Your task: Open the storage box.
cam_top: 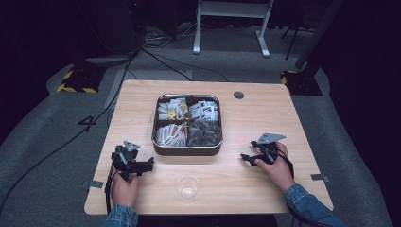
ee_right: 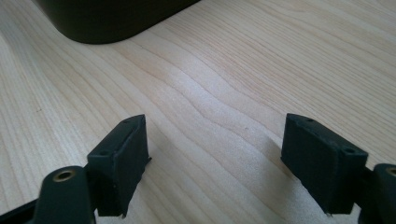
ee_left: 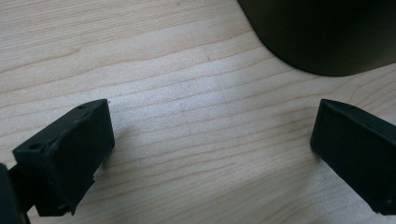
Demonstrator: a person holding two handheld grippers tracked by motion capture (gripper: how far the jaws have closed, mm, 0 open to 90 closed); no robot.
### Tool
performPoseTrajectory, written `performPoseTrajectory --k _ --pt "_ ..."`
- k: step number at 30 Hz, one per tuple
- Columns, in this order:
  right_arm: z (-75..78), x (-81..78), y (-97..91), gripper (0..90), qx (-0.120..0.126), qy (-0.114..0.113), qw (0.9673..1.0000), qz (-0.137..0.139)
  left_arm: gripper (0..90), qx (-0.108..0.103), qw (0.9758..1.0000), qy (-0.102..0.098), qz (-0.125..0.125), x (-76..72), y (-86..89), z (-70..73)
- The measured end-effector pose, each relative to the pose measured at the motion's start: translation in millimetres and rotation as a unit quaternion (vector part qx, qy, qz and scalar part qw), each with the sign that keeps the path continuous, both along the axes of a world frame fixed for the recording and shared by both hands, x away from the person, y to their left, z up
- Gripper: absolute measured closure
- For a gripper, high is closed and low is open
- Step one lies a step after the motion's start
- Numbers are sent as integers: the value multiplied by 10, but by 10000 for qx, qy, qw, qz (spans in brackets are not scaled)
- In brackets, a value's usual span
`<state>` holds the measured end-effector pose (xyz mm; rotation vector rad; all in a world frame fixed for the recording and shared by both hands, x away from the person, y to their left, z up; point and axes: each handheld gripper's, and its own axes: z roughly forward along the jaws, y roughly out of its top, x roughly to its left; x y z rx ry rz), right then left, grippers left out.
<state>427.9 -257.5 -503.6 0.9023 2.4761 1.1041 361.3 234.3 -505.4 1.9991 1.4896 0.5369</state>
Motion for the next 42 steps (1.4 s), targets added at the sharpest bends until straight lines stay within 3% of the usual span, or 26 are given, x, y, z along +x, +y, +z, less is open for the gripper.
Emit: performPoseTrajectory --k 4,7,24,28,30,33,38,42 --pt "0 0 1 234 0 1 10000 -4 5 -9 9985 -15 -549 17 84 -1" --pt "0 2 -1 233 9 15 10000 -4 3 -13 9967 -2 -813 28 127 -1" --pt "1 3 1 233 8 24 10000 -10 0 -30 9946 8 -1039 8 169 -3" --pt "3 0 40 234 4 36 9997 -223 3 -20 9944 -9 -1053 9 176 -2" --pt "6 -2 66 284 30 35 9997 -256 4 -28 9944 -5 -1058 8 177 -2" --pt "27 0 66 332 244 204 9993 -202 5 -17 9944 -4 -1058 3 184 1" --pt "180 -45 66 370 341 405 9982 -281 5 -25 9951 -14 -993 2 176 -2" --pt "316 -90 86 363 357 321 9987 -175 4 -28 9953 -12 -971 -2 173 -2"
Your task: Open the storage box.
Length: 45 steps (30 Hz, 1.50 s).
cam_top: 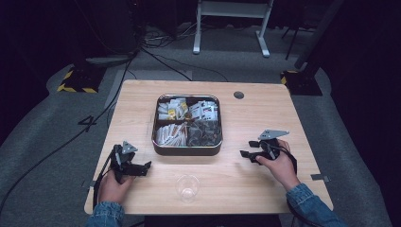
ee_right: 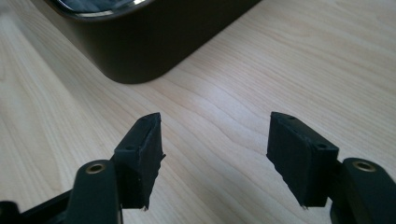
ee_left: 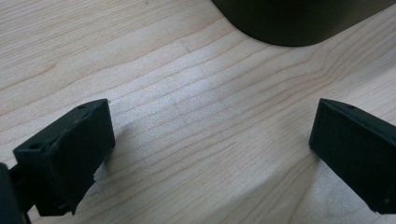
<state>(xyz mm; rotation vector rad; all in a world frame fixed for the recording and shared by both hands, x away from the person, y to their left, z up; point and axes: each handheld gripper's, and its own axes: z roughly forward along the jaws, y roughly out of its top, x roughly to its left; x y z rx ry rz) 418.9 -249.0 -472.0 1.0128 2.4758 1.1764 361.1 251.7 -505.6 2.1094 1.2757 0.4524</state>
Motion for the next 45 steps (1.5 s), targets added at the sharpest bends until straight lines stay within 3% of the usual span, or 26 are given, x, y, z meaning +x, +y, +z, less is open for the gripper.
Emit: performPoseTrajectory --k 3,10,22,45 --pt "84 -26 43 382 30 -64 10000 65 5 -1 10000 0 4 -1 0 0" --pt "243 -17 176 402 146 32 9995 279 5 1 10000 17 -27 4 4 3" --pt "456 39 330 418 103 128 9988 451 5 -8 10000 7 -46 6 8 1" --pt "752 406 907 413 101 67 9965 829 5 14 10000 -9 69 -27 3 -1"
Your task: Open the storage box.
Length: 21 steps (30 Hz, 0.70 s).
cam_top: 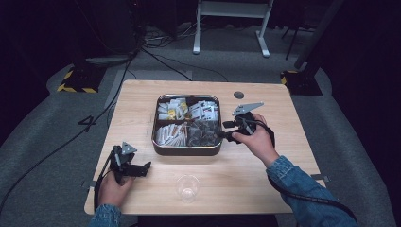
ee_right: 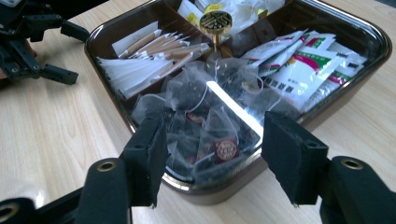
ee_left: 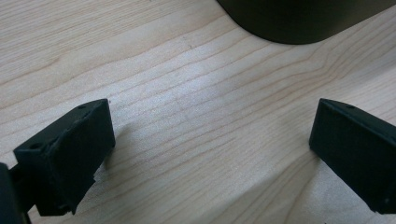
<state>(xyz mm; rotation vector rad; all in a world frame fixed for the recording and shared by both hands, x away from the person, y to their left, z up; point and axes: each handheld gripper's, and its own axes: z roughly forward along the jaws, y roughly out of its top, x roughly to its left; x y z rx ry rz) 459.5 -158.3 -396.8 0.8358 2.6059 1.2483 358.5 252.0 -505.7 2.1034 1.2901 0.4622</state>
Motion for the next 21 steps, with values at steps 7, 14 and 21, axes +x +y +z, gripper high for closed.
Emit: performPoseTrajectory --k 7,14,21 --pt "15 95 97 385 -3 -81 10000 -18 5 15 10000 -12 -1 2 2 1" --pt "58 207 255 362 -20 -246 9997 -14 5 -21 10000 25 -8 19 2 1" --pt "56 318 410 360 88 -233 9997 -19 5 0 10000 3 1 22 4 1"
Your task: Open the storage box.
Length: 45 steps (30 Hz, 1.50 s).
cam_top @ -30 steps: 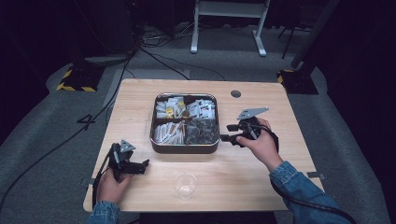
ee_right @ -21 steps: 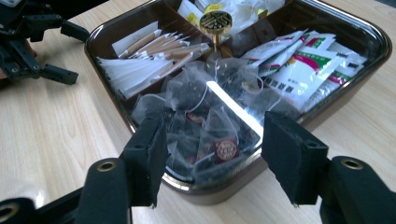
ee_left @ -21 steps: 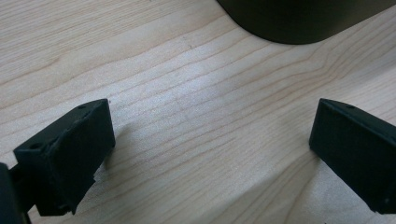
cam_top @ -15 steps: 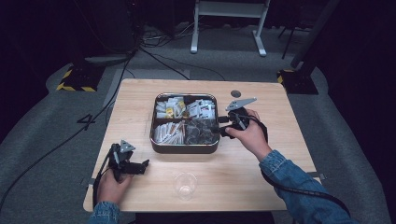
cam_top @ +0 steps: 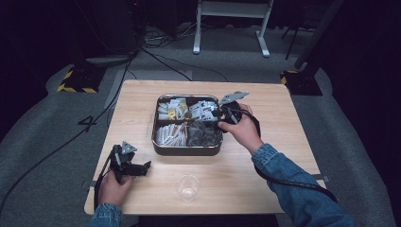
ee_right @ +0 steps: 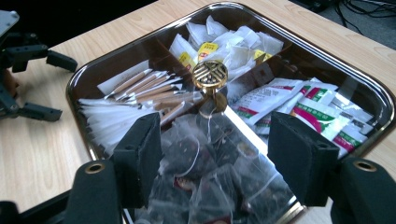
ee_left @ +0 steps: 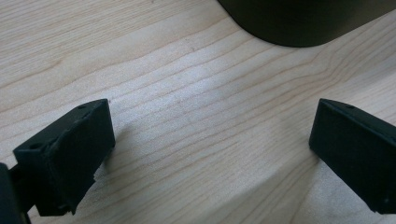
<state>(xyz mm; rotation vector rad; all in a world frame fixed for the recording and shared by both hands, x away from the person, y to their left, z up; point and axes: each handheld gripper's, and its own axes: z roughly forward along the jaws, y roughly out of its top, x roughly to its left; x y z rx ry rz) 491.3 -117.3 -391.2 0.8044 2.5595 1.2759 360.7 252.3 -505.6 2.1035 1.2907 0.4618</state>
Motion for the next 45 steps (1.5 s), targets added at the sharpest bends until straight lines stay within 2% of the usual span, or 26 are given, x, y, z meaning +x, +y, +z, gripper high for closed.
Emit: performPoseTrajectory --k 11,20,34,38,43,44,45 --pt "-62 138 200 363 66 22 10000 -2 5 1 10000 13 2 2 1 1" --pt "-196 231 388 385 32 86 10000 -25 5 17 10000 1 2 7 4 2" --pt "-401 339 683 446 -183 125 9997 -74 5 -31 10000 18 21 7 0 -1" --pt "-454 355 741 475 -376 191 9990 -151 5 -22 10000 14 19 8 1 0" --pt "-475 361 792 533 -401 24 9990 -219 5 -27 10000 15 21 8 0 -1" --pt "-483 356 817 580 -506 -156 9983 -237 5 -28 10000 18 18 8 0 -1" --pt "-487 357 818 582 -472 -145 9985 -256 5 -30 10000 18 20 8 0 -1"
